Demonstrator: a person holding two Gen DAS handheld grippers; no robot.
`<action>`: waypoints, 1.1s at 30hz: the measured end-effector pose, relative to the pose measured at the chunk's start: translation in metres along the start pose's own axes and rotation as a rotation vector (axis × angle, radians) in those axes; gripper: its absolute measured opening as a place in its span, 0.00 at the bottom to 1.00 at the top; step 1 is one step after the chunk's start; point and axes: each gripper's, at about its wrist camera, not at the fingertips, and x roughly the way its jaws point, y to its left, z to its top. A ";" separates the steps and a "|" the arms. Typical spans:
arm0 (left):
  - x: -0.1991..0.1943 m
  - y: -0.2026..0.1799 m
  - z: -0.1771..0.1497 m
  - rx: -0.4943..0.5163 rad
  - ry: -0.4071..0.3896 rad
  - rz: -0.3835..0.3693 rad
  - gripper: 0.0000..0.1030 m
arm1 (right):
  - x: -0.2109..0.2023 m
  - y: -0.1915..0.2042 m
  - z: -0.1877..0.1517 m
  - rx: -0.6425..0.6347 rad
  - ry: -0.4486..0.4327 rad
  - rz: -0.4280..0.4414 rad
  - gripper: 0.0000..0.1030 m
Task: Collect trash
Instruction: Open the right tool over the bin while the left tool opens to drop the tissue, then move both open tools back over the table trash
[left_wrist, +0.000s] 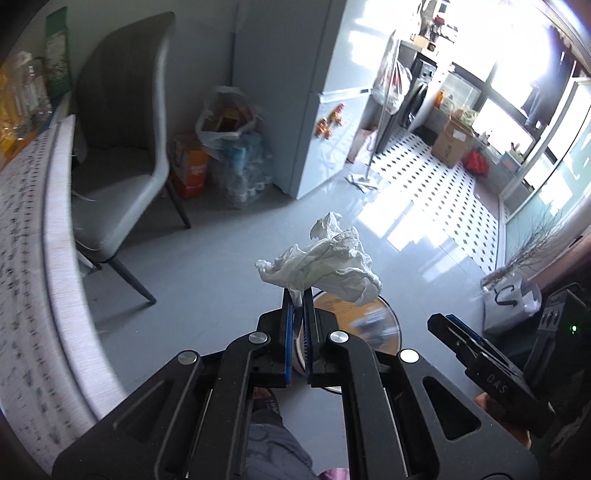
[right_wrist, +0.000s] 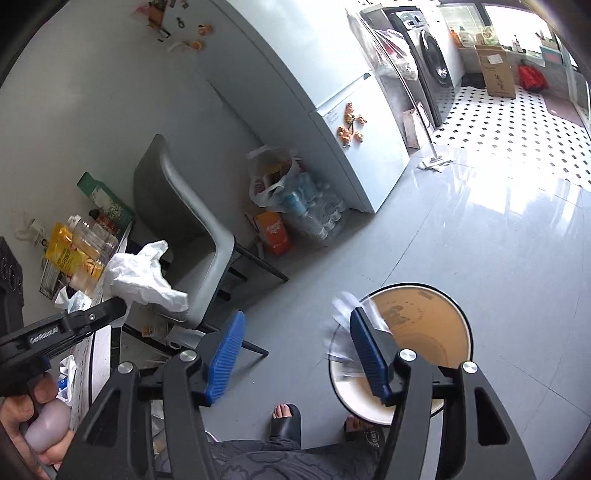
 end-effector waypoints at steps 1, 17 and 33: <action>0.004 -0.004 0.001 0.002 0.008 -0.007 0.05 | -0.002 -0.005 0.001 0.011 -0.006 -0.004 0.58; 0.039 -0.080 0.011 0.064 0.091 -0.151 0.62 | -0.097 -0.064 -0.011 0.141 -0.138 -0.136 0.62; -0.109 0.043 -0.014 -0.098 -0.194 -0.075 0.94 | -0.126 0.013 -0.026 0.010 -0.192 -0.069 0.87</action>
